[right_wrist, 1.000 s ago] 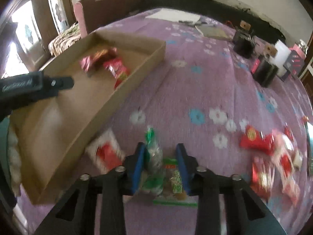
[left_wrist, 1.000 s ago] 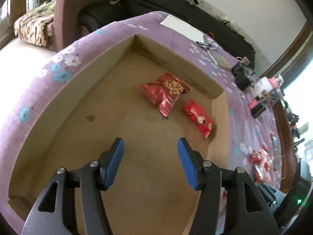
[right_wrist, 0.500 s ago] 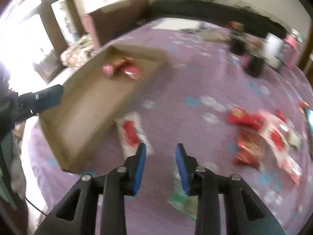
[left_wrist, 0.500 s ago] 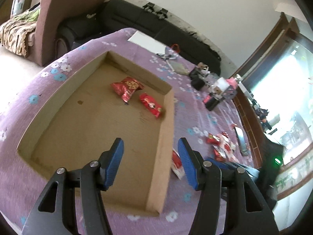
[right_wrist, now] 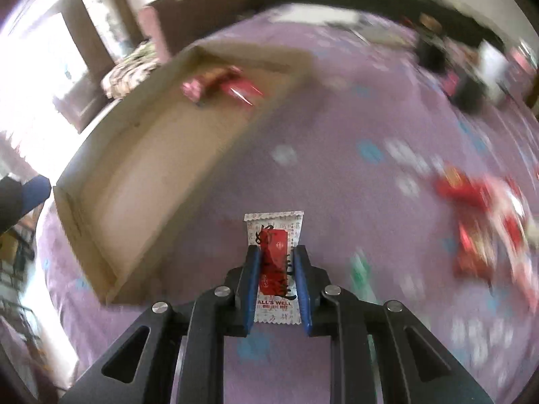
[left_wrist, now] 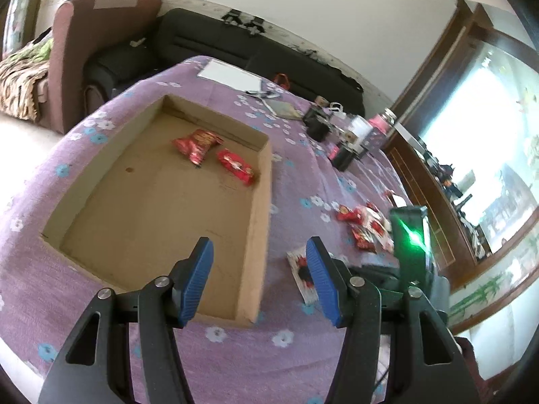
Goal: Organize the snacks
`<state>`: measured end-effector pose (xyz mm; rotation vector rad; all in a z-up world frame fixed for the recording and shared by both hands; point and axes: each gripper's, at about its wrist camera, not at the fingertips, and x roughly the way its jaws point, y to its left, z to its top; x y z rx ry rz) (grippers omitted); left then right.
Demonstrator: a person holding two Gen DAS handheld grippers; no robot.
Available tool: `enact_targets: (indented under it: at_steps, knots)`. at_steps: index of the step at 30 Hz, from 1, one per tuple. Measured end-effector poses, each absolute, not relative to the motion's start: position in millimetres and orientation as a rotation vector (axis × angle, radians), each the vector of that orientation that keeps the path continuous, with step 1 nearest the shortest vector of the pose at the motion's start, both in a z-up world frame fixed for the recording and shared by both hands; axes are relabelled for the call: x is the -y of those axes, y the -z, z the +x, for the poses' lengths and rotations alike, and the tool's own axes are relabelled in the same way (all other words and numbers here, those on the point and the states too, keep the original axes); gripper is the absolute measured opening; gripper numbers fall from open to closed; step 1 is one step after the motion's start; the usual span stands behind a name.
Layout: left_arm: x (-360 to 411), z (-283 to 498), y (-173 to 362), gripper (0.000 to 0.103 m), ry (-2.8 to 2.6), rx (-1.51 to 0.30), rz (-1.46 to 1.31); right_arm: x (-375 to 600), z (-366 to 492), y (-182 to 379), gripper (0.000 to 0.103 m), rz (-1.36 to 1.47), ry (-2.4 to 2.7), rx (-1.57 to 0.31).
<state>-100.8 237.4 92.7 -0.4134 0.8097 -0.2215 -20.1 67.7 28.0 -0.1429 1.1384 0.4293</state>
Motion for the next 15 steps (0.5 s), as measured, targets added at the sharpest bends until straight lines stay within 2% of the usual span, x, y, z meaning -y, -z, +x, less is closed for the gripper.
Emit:
enact_targets:
  at_steps: [4,7,9,10,15]
  knots:
    - [-213,-101,-87,0.056,0.28,-0.844,-0.395,-34,-43,-30,0.024,-0.073,-0.439,-1.192]
    - [-195,-105,-83,0.056,0.313,-0.867,-0.37,7,-55,-52,0.028,0.078,-0.485,-1.092]
    - [-182,-108,-81,0.056,0.334,-0.878,-0.35,32,-62,-66,0.041,0.098,-0.45,-1.012]
    - [-178,-109,-79,0.056,0.342,-0.882,-0.343,47,-65,-71,0.042,0.106,-0.427,-0.977]
    - [-156,-111,-70,0.056,0.379,-0.913,-0.322,68,-69,-59,0.042,0.12,-0.395,-0.994]
